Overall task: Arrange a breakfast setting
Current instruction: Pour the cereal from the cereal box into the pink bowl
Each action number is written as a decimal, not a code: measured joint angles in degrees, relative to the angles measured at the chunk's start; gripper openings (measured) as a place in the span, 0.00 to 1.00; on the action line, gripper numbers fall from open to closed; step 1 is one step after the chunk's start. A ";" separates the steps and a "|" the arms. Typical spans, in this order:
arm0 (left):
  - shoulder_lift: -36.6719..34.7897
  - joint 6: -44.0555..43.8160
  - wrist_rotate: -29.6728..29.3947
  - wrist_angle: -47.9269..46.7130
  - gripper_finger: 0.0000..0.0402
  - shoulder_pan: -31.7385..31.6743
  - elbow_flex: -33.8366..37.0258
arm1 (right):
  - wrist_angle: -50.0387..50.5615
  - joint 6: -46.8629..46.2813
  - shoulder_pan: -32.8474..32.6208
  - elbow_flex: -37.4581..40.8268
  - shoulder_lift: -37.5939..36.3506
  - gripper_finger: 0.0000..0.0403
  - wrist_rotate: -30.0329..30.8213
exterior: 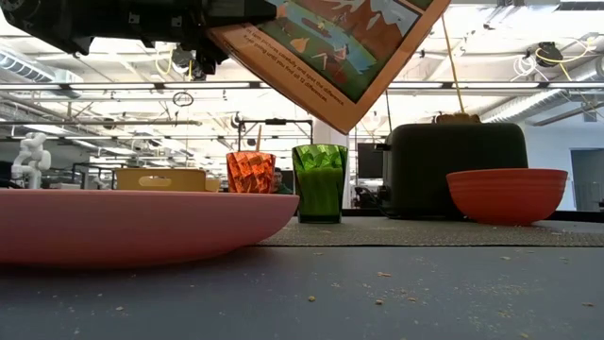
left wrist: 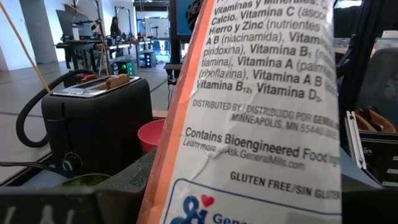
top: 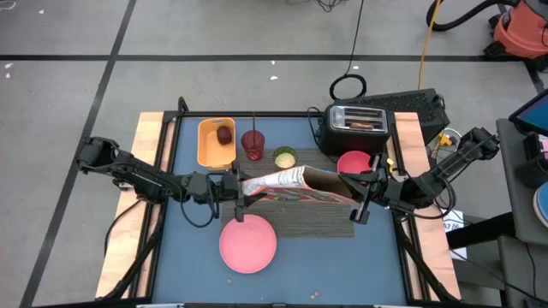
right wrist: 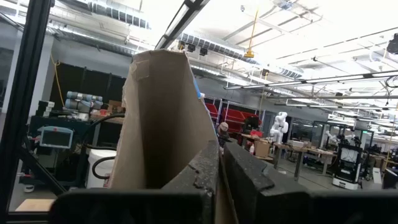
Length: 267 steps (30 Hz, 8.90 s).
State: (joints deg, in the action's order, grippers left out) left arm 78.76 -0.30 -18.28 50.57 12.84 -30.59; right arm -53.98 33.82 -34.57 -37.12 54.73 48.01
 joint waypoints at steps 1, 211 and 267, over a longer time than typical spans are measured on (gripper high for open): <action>0.00 0.00 -0.01 0.00 0.53 0.00 0.00 | 0.06 0.02 0.00 0.00 0.01 0.07 0.00; -30.77 -13.22 0.00 -42.76 0.52 1.44 -5.20 | 73.18 -49.01 23.98 0.17 -1.59 0.44 -49.57; -4.15 -27.21 12.73 -90.32 0.52 -7.72 -45.10 | 70.87 -32.54 24.50 0.17 -26.80 0.44 -19.52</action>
State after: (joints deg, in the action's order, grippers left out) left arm 74.61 -27.50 -5.55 -39.75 5.12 -75.69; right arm 16.89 1.28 -10.07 -36.95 27.93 28.48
